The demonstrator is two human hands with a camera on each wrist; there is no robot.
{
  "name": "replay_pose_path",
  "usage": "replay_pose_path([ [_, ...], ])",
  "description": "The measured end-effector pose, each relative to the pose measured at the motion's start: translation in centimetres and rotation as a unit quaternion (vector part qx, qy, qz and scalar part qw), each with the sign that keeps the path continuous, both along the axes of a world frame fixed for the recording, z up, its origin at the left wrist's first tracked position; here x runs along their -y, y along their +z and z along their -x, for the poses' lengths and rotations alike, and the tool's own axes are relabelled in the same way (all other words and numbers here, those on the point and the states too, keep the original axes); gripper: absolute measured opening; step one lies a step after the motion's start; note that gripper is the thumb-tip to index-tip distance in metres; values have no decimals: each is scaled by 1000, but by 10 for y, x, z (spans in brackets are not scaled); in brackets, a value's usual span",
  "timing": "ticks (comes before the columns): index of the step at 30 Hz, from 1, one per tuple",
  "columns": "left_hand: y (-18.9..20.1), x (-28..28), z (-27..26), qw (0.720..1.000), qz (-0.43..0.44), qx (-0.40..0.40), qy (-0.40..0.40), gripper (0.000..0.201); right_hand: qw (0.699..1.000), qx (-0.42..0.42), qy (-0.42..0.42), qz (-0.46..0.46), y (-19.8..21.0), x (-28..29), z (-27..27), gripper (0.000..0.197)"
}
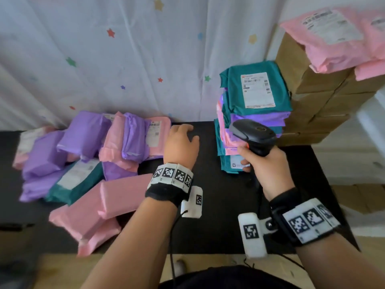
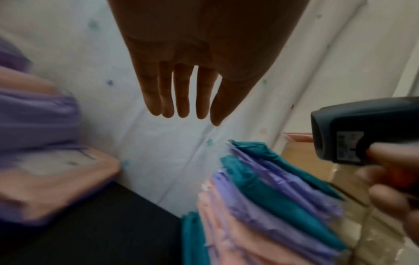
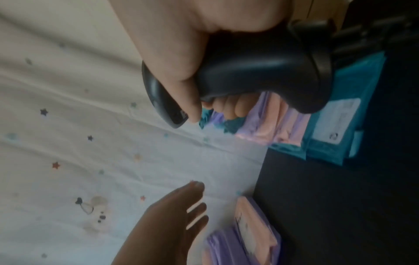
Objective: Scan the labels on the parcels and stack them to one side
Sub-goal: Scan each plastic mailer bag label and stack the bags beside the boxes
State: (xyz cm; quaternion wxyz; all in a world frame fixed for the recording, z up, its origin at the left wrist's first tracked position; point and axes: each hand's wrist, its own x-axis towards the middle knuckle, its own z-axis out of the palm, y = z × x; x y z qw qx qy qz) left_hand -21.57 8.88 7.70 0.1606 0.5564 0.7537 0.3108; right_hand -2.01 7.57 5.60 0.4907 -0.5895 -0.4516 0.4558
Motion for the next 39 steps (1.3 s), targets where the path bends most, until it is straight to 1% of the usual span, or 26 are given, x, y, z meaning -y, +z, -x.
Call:
replay_pose_path([
  [3,-22,43,49,997,56,-58,16,36,999,-14,31,13,-8,14,37,12],
  [6,-39,78,100,979,145,-140,30,45,998,-18,57,26,-13,27,73,13],
  [9,-48,98,142,941,253,-223,20,67,996,-13,77,36,-16,37,104,13],
  [12,-56,111,166,894,339,-290,-36,89,996,-6,83,45,-17,45,128,13],
  [14,-62,117,174,875,355,-322,-74,92,996,-7,79,47,-18,50,141,14],
  [16,-66,120,178,869,339,-349,-91,83,996,-3,72,49,-20,55,149,14],
  [18,-68,120,181,877,307,-358,-97,70,997,3,59,53,-22,61,154,15],
  [20,-66,117,183,892,279,-340,-103,65,997,5,44,61,-24,69,156,15],
  [22,-64,115,183,916,250,-298,-100,68,997,2,25,69,-26,76,155,16],
  [24,-58,113,179,945,219,-228,-79,74,998,-10,2,69,-27,82,152,15],
  [26,-50,107,173,970,207,-118,-52,77,998,-22,-20,64,-28,85,148,14],
  [27,-46,103,168,976,207,-50,-42,76,997,-28,-29,62,-28,86,146,14],
  [28,-43,98,163,978,203,29,-36,73,997,-34,-39,61,-27,85,144,14],
  [29,-40,93,158,974,194,112,-34,68,996,-40,-48,59,-26,84,142,15],
  [30,-36,87,152,961,185,200,-34,61,996,-46,-54,57,-24,81,139,15],
  [31,-33,82,146,936,183,299,-25,54,995,-54,-58,57,-21,78,136,15],
  [32,-29,76,140,895,191,402,-10,49,995,-63,-59,56,-19,74,132,13],
  [33,-24,72,134,842,197,502,7,47,994,-71,-61,56,-16,70,129,12],
  [34,-20,69,128,793,199,576,19,48,994,-77,-63,55,-14,66,125,11],
  [35,-16,65,121,761,200,617,19,49,993,-84,-62,54,-12,61,122,12],
  [36,-13,63,114,750,205,629,5,50,993,-94,-55,53,-9,57,119,12],
  [37,-11,60,106,746,213,631,-15,51,992,-108,-42,54,-7,52,117,13],
  [39,-8,56,90,751,227,619,-48,50,989,-136,-24,51,-3,43,112,18],
])
